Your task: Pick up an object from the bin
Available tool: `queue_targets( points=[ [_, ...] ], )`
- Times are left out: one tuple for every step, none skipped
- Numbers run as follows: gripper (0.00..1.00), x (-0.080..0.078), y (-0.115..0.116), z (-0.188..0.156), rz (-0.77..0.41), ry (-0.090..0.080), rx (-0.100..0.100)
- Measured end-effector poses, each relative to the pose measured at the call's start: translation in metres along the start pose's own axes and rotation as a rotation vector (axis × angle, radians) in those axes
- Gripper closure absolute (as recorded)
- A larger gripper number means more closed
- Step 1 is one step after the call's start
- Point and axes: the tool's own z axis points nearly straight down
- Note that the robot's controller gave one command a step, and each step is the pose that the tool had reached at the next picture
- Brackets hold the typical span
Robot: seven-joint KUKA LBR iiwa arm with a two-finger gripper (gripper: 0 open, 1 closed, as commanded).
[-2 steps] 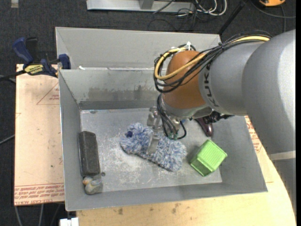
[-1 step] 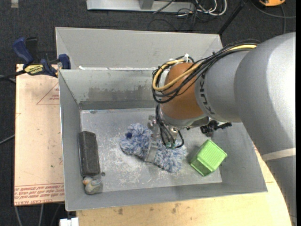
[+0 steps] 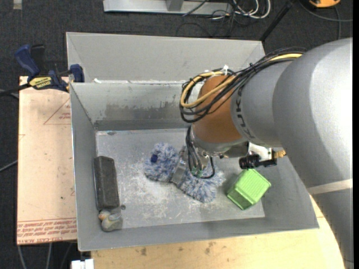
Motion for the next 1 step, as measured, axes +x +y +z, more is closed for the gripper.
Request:
queue_targets(
  points=[
    [1.0,0.0,0.0,0.0,0.0,0.0,0.0]
  ],
)
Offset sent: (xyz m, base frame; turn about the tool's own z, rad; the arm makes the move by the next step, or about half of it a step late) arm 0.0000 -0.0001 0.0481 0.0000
